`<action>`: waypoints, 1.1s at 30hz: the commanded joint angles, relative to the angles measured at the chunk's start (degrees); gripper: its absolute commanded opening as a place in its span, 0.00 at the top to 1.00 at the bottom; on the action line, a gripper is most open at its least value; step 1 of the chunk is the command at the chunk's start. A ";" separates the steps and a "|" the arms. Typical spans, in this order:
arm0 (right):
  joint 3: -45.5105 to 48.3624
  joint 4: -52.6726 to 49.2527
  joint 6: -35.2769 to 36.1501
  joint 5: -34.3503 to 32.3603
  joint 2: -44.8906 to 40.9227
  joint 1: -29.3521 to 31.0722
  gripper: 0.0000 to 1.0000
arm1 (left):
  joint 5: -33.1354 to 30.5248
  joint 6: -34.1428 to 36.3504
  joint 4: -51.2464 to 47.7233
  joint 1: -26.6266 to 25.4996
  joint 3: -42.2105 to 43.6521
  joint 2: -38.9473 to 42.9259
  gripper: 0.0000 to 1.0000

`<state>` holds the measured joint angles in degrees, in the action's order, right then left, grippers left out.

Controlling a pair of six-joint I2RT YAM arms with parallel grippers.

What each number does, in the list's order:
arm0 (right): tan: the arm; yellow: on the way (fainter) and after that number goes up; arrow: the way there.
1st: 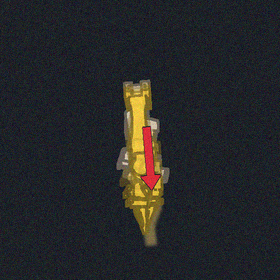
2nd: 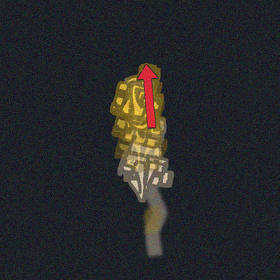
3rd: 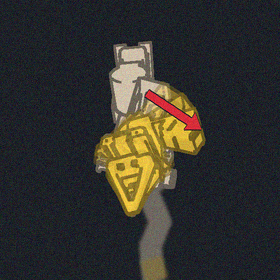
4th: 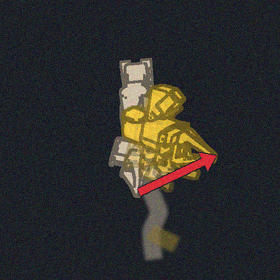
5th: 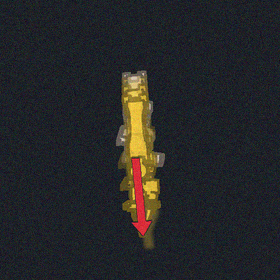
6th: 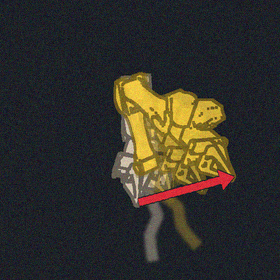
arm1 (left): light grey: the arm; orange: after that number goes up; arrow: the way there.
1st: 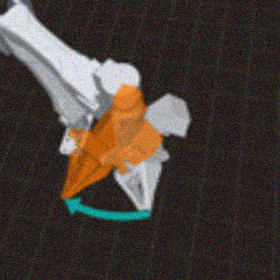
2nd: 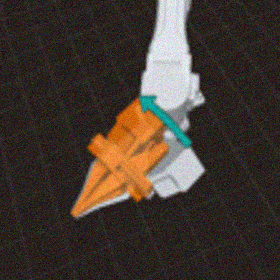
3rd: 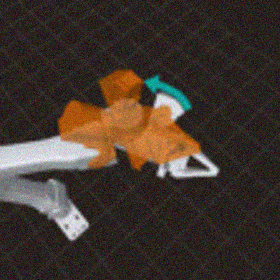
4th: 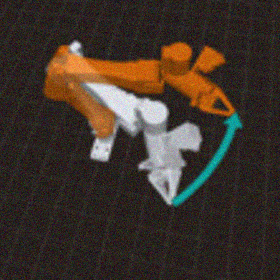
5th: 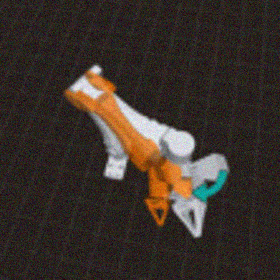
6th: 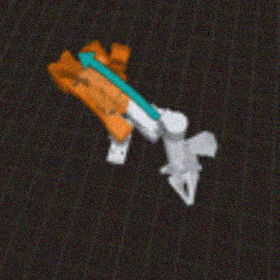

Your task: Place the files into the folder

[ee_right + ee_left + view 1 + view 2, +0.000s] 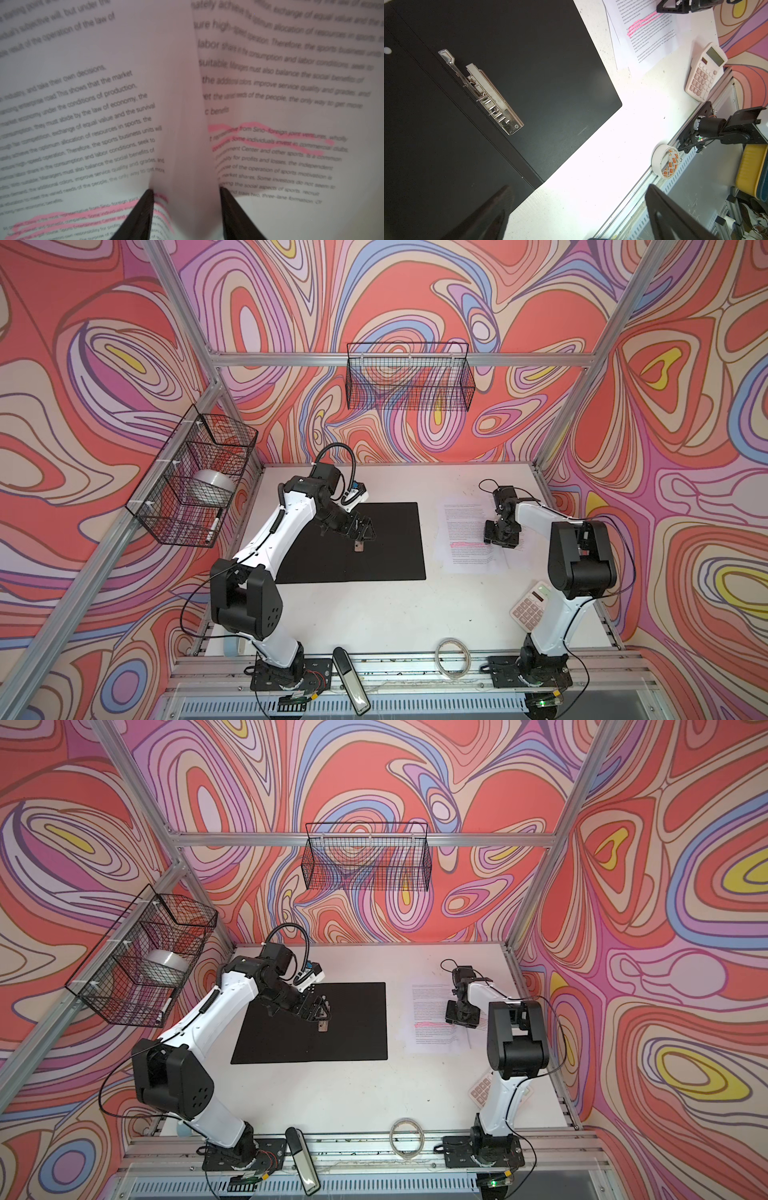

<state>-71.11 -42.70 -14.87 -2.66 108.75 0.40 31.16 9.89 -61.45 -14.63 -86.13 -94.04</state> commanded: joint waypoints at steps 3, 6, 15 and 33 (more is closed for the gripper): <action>1.18 -1.52 -0.23 -2.34 -1.95 -0.05 0.48 | -0.40 1.10 -0.60 -0.22 -0.18 0.61 0.00; 0.93 -1.80 -0.11 -1.69 -2.47 -0.05 0.48 | -0.31 1.12 -0.60 -0.15 -0.18 0.69 0.00; 0.80 -2.13 -0.11 -0.34 -3.10 -0.05 0.47 | -0.43 0.93 -0.78 -0.22 -0.01 0.90 0.00; 0.10 -2.72 -0.59 3.93 -4.77 -0.05 0.51 | -0.34 0.40 -0.78 -0.22 -0.53 0.70 0.00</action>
<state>-70.63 -44.84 -14.92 0.05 105.91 0.40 31.00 9.85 -61.47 -14.63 -86.13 -94.04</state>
